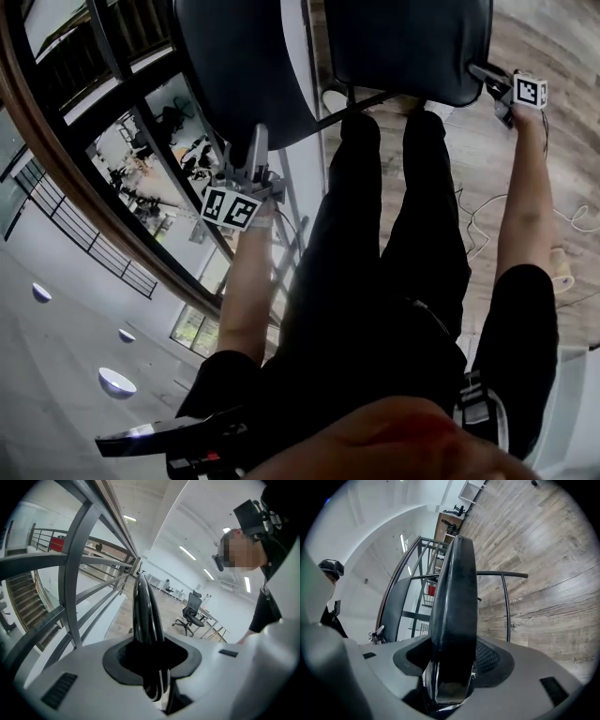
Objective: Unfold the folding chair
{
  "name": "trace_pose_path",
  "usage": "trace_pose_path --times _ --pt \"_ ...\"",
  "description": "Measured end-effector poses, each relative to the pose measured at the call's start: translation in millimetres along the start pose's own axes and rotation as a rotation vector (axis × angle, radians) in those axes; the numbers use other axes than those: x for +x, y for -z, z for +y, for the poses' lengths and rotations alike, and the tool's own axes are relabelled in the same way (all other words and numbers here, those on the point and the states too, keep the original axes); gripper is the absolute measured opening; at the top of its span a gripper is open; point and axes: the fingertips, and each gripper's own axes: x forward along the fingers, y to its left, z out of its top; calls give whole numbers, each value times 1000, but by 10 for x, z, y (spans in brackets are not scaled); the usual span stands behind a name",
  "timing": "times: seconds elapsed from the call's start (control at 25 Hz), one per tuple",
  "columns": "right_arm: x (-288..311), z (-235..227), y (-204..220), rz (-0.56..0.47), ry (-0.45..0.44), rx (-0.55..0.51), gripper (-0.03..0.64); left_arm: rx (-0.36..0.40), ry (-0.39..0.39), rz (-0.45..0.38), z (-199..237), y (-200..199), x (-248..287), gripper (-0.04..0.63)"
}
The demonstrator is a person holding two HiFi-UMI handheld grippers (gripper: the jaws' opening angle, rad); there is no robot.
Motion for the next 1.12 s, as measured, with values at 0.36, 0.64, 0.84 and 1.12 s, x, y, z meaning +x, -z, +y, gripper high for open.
trace_pose_path --times 0.36,0.64,0.84,1.12 --pt "-93 -370 35 -9 56 -6 258 31 7 42 -216 168 137 94" --pt "-83 -392 14 -16 40 -28 264 30 -16 46 -194 165 139 92" --pt "-305 -504 -72 -24 221 -62 376 158 -63 65 -223 81 135 168" --pt "-616 96 -535 -222 379 -270 374 234 -154 -25 -288 -407 -209 216"
